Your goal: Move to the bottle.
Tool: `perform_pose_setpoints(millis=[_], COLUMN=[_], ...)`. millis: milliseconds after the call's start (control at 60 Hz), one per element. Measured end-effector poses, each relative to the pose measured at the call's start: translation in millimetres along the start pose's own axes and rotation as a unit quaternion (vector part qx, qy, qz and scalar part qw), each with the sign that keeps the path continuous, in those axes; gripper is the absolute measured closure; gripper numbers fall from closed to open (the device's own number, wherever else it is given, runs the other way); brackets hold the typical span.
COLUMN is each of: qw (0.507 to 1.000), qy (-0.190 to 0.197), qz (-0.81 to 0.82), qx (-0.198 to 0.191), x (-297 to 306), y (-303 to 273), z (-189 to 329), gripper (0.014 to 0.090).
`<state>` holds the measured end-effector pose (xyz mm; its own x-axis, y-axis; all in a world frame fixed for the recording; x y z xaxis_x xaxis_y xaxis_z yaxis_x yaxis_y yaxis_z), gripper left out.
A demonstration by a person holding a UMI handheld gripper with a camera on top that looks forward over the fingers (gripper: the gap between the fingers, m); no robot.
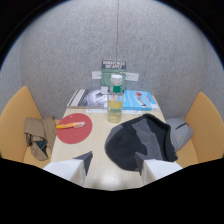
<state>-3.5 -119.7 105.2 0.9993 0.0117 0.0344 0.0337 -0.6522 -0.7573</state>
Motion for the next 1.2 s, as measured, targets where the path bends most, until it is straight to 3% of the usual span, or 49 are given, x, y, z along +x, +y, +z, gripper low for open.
perform_pose_setpoints(millis=[550, 1200], qw=[1.0, 1.0], qy=[-0.013, -0.007], qz=[0.003, 0.006], qx=[0.004, 0.003], x=[4, 13], y=[-88, -98], z=[133, 155], gripper=[0.0172, 0.0173])
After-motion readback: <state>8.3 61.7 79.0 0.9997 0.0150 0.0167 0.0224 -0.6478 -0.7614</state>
